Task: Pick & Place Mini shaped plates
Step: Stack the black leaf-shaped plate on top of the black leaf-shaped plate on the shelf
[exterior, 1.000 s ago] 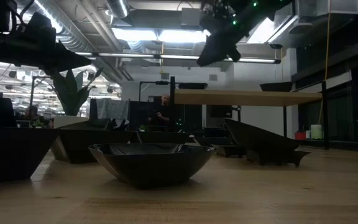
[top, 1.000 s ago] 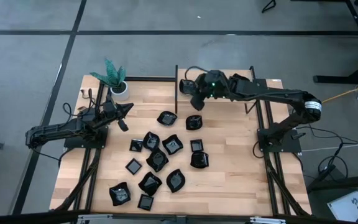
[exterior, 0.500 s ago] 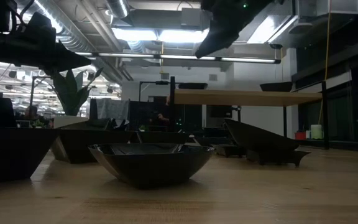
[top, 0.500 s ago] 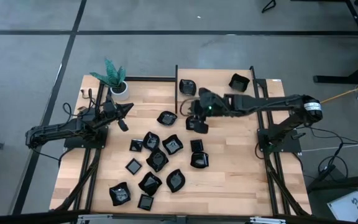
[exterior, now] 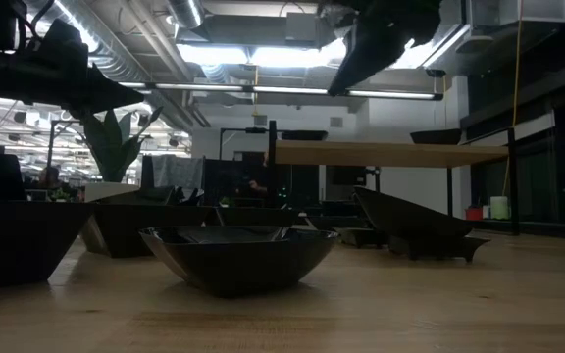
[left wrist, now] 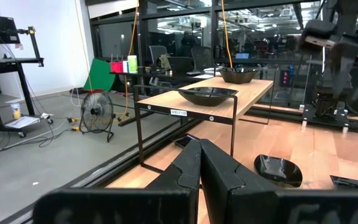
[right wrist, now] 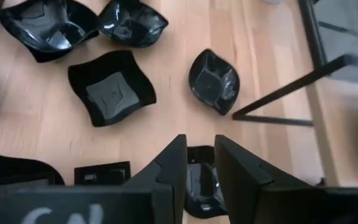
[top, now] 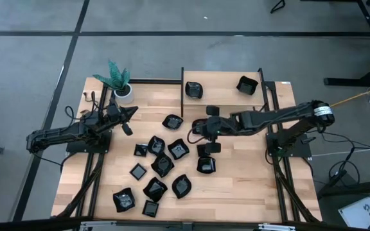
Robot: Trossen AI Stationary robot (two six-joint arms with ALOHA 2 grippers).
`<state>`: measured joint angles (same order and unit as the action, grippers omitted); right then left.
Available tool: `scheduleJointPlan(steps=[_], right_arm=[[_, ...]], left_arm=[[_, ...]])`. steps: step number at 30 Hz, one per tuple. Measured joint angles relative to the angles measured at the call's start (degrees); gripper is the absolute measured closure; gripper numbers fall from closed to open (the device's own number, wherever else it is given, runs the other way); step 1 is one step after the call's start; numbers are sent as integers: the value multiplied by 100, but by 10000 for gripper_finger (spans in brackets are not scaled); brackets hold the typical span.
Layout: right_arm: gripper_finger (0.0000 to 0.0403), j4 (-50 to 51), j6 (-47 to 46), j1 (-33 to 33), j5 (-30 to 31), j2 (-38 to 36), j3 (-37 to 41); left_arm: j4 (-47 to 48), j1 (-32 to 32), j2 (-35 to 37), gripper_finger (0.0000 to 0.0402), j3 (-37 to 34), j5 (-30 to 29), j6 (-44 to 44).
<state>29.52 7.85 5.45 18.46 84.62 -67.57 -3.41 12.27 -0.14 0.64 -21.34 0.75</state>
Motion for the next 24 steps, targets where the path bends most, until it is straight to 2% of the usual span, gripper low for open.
scheduleJointPlan(steps=[7,14,24], right_arm=[[320,-26,-729,1,0,-2,469],[321,-922,-749,17,0,-2,1095],[370,-1109,-563,12,-2,0,1359]], left_arm=[[1,0,0,398,0,0,0],[1,0,0,398,0,0,0],[1,0,2,398,0,0,0]])
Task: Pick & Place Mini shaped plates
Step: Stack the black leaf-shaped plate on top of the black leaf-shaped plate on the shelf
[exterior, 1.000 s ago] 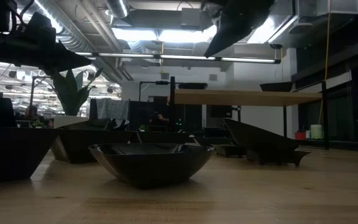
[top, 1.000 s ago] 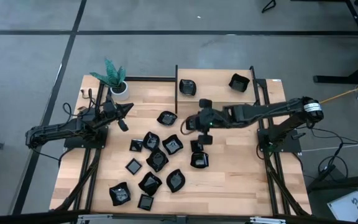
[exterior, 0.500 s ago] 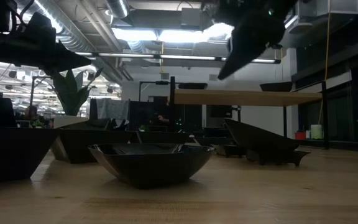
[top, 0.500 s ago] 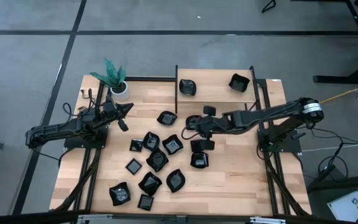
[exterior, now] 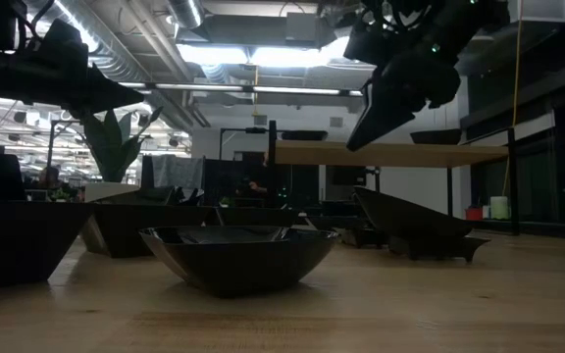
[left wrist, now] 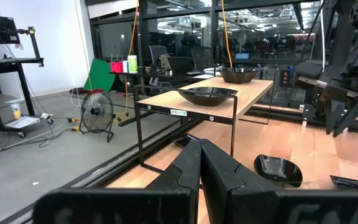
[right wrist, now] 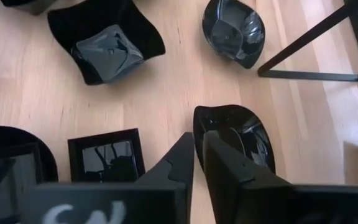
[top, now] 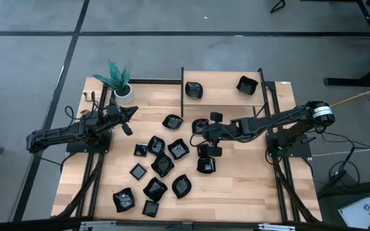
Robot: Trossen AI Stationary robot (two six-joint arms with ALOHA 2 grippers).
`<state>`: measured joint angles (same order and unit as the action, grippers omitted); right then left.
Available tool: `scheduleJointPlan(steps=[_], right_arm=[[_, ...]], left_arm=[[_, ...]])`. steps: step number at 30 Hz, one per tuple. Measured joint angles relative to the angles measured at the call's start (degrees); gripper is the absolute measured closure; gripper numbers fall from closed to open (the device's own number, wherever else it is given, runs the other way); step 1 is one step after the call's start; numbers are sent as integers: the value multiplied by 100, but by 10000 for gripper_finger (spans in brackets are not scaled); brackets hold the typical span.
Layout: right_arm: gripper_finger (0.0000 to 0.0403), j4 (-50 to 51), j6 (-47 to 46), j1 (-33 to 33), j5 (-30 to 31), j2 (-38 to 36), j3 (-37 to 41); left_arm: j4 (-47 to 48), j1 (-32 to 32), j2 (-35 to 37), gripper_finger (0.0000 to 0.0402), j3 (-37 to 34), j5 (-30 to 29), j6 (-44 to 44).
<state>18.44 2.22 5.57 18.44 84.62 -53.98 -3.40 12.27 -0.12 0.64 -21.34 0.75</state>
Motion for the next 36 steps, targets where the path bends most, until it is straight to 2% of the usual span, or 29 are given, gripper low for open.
scheduleJointPlan(steps=[6,11,14,21,25,30,36], right_arm=[[386,18,261,-107,-23,0,0],[387,24,777,-244,-476,85,-2],[370,49,1050,-280,-466,226,-2],[278,-115,1759,-280,-454,572,-2],[246,-351,2026,-296,-276,619,-7],[238,-531,2074,-421,-107,733,-11],[252,-451,2059,-515,-138,1128,-11]], left_arm=[[0,0,-2,398,0,0,0],[0,0,0,398,0,0,0],[0,0,-2,398,0,0,0],[0,0,0,398,0,0,0],[0,0,0,398,0,0,0],[7,0,-2,398,0,0,0],[9,0,-2,398,0,0,0]])
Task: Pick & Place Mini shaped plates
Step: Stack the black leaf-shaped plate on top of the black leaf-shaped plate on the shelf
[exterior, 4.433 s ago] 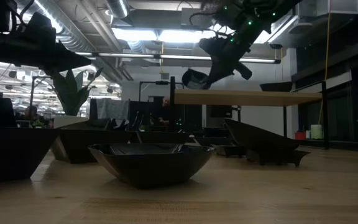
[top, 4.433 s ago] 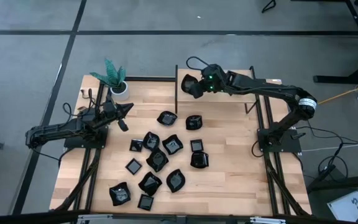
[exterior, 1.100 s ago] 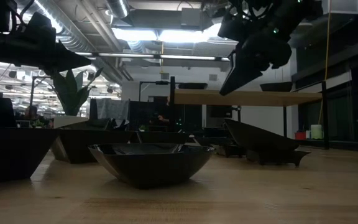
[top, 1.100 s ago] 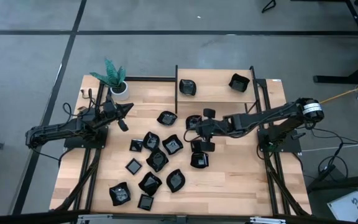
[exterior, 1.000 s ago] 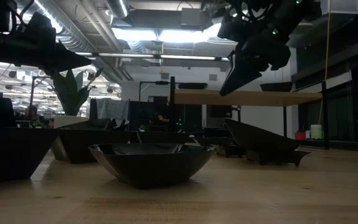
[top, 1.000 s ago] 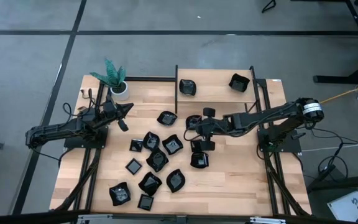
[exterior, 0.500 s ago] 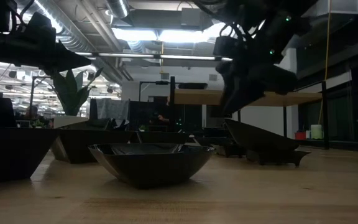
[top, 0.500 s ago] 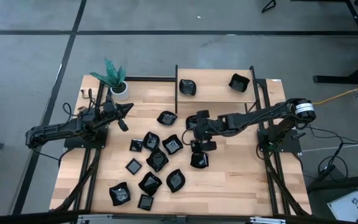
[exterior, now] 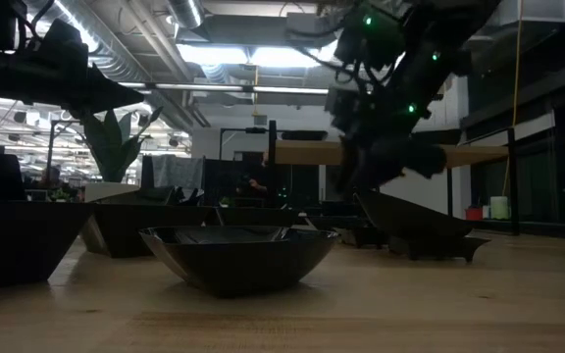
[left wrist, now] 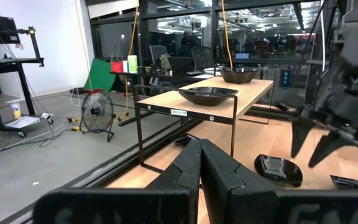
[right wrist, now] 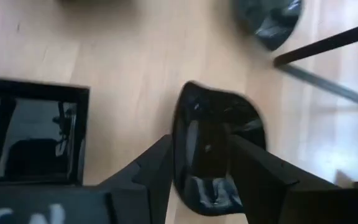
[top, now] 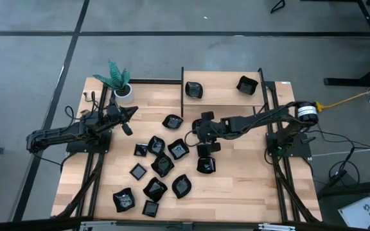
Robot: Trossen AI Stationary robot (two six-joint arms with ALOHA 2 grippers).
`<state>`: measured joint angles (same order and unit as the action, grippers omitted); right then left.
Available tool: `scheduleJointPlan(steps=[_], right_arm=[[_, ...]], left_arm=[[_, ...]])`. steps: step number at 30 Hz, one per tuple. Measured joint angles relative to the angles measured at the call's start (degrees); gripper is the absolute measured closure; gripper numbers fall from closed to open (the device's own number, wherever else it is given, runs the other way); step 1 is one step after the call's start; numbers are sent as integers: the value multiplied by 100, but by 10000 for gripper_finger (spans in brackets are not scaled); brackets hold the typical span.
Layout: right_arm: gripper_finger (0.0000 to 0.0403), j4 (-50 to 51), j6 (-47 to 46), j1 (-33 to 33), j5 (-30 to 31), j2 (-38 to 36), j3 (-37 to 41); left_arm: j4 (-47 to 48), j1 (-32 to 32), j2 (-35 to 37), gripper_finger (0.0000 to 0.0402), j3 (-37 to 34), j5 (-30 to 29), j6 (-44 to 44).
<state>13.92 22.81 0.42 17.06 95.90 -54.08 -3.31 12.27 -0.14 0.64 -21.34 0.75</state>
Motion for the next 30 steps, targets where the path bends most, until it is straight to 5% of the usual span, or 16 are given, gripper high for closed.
scheduleJointPlan(steps=[15,25,30], right_arm=[[298,65,-3,5,188,476,0],[394,54,-223,27,186,457,-33],[389,57,-534,30,105,452,-34]], left_arm=[[4,0,0,398,0,0,0],[6,0,1,398,0,0,0],[6,0,0,398,0,0,0]])
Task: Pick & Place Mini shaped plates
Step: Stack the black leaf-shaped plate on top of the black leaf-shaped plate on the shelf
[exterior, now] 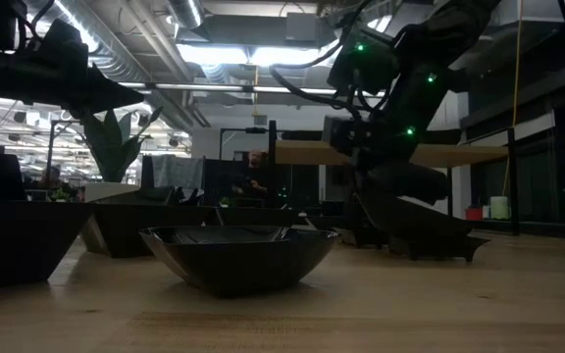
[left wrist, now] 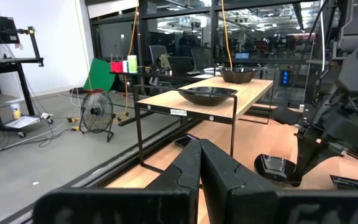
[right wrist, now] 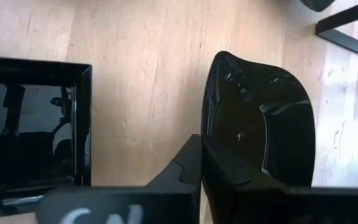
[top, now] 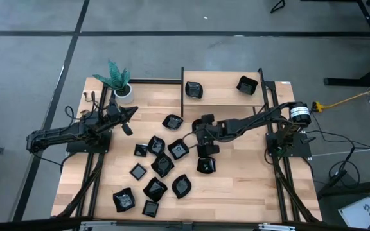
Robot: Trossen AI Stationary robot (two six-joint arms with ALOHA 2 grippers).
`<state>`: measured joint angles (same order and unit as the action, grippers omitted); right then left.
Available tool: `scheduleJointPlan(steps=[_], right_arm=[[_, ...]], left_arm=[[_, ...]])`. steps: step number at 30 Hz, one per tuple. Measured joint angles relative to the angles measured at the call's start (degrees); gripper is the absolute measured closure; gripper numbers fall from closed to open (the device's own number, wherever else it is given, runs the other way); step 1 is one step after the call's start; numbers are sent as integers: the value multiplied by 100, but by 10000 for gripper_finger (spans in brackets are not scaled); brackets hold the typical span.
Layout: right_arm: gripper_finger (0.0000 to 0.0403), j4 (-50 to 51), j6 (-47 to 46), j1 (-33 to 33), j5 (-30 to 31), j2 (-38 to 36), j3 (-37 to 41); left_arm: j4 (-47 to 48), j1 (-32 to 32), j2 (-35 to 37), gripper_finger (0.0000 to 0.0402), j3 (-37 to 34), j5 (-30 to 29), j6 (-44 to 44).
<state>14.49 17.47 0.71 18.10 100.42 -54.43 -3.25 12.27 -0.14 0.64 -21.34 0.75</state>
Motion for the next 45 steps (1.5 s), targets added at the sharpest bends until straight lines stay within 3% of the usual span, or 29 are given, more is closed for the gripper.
scheduleJointPlan(steps=[15,23,32,45], right_arm=[[400,1151,-639,68,-774,-20,-996],[401,1849,-663,268,-891,-152,-1312],[401,1927,-1187,409,-911,-1293,-1155],[402,1781,-1124,710,-268,-2411,-1155]], left_arm=[[0,0,0,398,0,0,0],[1,0,2,398,0,0,0],[2,-1,2,398,0,0,0],[2,-2,2,398,0,0,0]])
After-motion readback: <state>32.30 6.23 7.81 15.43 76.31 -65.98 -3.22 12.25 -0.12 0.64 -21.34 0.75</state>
